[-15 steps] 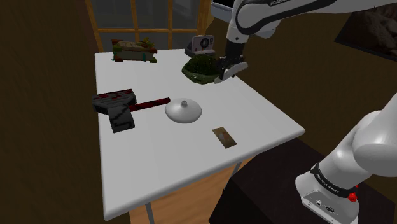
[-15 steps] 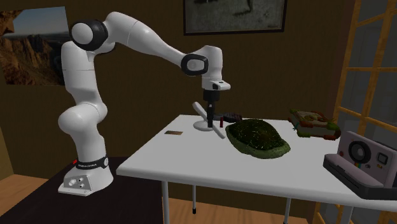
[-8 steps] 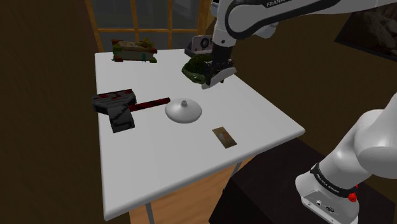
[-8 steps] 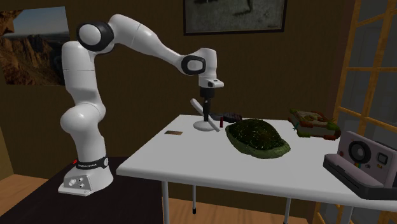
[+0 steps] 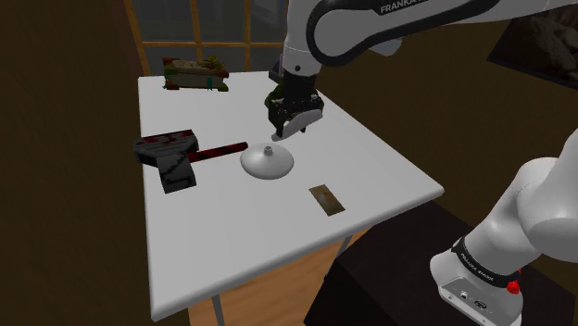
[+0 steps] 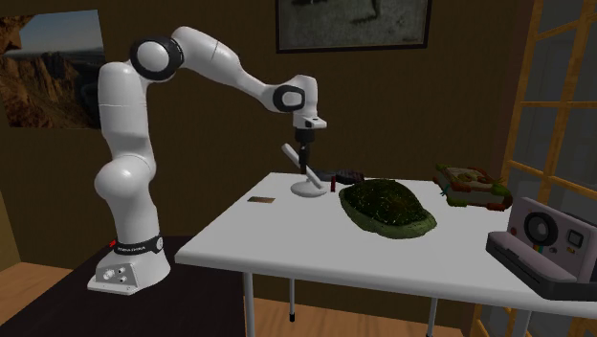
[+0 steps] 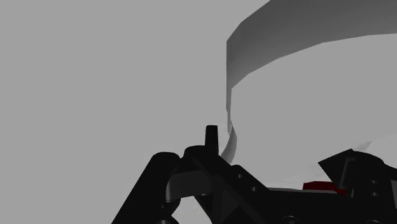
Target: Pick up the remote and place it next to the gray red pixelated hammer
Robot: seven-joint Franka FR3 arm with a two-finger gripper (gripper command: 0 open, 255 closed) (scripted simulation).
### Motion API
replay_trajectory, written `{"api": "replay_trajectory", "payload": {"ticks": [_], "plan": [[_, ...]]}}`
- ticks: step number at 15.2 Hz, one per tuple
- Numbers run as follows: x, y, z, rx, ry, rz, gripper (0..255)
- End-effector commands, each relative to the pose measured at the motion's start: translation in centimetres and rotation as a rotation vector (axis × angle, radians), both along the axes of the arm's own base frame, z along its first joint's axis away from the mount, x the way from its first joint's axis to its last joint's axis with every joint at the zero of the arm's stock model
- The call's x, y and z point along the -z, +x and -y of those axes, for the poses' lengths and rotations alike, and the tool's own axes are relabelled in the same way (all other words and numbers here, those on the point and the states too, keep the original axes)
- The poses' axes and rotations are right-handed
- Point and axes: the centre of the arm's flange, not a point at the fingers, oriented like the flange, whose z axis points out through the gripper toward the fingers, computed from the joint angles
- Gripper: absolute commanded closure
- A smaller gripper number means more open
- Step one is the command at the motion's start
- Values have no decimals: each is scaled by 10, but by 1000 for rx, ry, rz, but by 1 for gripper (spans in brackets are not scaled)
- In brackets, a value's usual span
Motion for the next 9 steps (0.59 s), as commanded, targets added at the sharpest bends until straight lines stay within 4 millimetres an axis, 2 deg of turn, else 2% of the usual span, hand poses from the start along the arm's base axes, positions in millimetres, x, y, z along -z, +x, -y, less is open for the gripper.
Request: {"api": "replay_trajectory", "payload": {"ticks": [1, 9], "plan": [[-1, -3, -27, 2, 0, 0, 255], [-1, -20, -131, 2, 0, 0, 255]]}}
